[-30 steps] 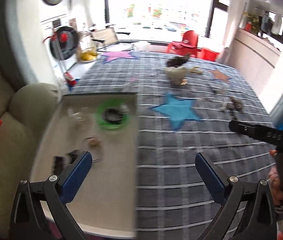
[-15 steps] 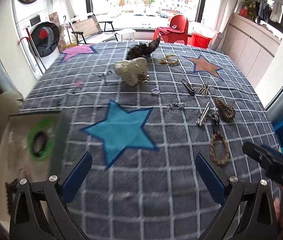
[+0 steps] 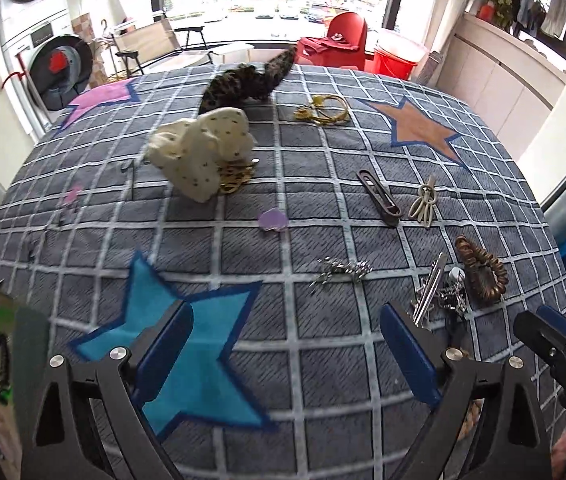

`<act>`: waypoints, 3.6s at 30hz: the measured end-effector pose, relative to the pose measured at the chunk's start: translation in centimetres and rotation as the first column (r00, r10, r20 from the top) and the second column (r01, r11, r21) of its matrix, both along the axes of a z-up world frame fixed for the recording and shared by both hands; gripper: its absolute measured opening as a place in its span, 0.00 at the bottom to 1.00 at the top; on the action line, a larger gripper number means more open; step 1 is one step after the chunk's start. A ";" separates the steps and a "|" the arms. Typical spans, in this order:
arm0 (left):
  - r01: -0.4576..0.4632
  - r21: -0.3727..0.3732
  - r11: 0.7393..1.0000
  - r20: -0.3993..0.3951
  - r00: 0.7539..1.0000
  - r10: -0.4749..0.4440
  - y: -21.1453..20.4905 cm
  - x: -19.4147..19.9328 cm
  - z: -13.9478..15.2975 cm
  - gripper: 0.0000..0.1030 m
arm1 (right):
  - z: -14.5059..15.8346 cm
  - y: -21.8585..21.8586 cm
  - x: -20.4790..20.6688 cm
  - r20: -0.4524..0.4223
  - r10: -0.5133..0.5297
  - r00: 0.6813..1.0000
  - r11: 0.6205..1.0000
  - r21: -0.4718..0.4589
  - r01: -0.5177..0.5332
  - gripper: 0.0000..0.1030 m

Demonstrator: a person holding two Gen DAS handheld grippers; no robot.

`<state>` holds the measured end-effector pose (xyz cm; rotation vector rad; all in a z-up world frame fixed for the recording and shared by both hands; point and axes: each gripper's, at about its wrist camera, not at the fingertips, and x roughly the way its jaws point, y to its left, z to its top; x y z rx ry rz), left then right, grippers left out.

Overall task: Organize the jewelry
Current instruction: 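Move both grippers back over the blanket toward the silver chain and brown bead bracelet, then grasp the silver chain with the left gripper while the right grasps the brown bead bracelet, then carry the silver chain with the left gripper while the right carries the bead bracelet to the tray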

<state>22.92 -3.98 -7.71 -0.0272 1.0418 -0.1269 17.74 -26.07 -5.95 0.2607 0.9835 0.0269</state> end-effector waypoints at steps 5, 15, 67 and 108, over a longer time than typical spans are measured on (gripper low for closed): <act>0.036 0.000 0.999 0.007 0.999 -0.036 -1.4 1.1 -0.8 0.77 | -0.9 0.3 1.5 -0.003 0.009 1.000 1.000 -0.024 -0.009 0.70; 0.085 0.055 0.995 0.058 0.994 -0.088 -3.3 1.4 -0.9 0.58 | -1.3 1.8 3.3 0.026 0.041 0.999 0.994 -0.104 -0.038 0.60; 0.149 -0.078 0.986 0.106 0.984 -0.141 2.4 -19.5 5.5 0.33 | 2.5 5.3 -15.3 0.044 0.079 0.996 0.996 0.045 -0.081 0.11; -0.200 -0.045 0.979 0.111 0.973 0.204 26.6 -25.6 4.1 0.34 | 6.7 30.9 -14.7 0.060 0.507 0.860 0.861 0.012 -0.508 0.11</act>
